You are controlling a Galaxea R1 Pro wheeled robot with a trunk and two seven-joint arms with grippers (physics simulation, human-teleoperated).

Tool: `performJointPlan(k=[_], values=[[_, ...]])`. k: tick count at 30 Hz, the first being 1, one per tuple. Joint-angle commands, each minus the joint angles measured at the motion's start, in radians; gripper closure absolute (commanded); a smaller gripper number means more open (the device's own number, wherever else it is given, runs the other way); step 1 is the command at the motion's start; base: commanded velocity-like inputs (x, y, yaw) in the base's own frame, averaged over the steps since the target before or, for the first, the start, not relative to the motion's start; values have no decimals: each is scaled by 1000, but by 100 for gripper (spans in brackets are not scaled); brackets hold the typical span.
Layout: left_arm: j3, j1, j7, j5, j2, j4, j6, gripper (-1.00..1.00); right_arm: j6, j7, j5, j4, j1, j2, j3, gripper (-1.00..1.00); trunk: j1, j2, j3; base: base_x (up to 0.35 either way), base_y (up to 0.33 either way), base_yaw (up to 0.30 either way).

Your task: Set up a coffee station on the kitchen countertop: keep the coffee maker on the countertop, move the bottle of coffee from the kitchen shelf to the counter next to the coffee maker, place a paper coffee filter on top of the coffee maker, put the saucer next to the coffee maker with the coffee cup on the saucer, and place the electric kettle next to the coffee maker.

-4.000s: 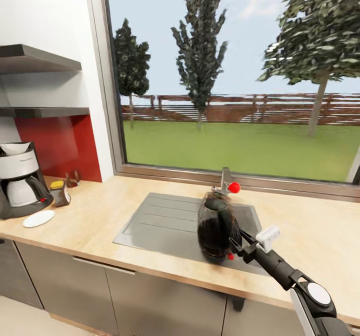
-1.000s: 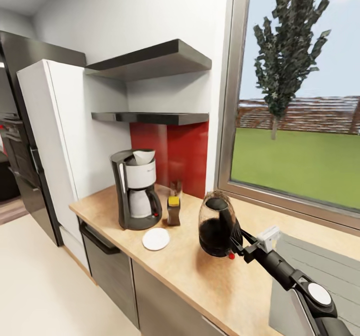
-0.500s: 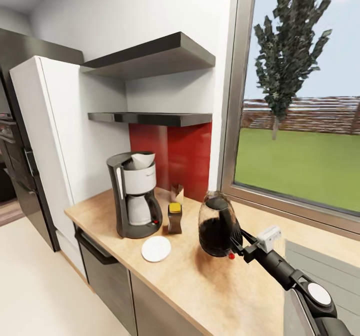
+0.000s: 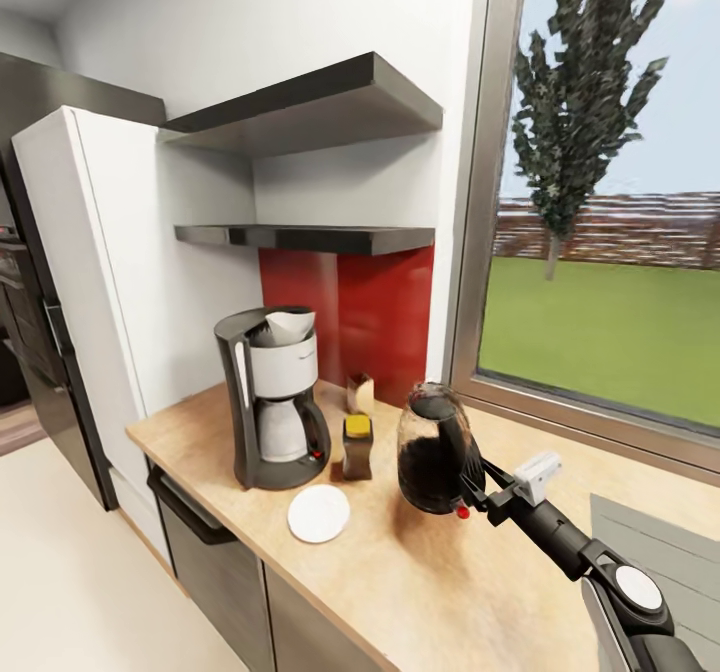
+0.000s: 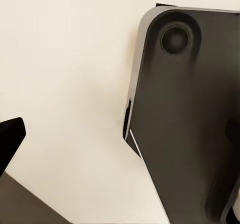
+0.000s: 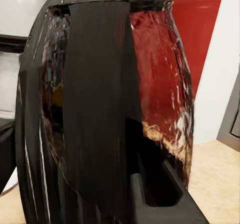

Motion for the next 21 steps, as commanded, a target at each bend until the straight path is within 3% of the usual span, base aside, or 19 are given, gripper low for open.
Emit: performJointPlan(k=[1,18,19,21], values=[[7,-1,-1,6,0,2,-7,-100,-1,5,-8,0,-1,0,-1,100,1,-1,-1,253,138,0],[7,-1,-1,10,2,2,-7,-100,0,1,-7,0,-1,1,-2,100,1,-1,-1,83,15,0],[7,-1,-3,10,3,2,-7,-100,0,-12,-7,0,-2,2,-2,100,1,-1,-1,20,0,0],[6,-2,-9,7,5,1,-5,-100,0,-124,-10,4,-2,3,-1,100,1,-1,-1,5,0,0]])
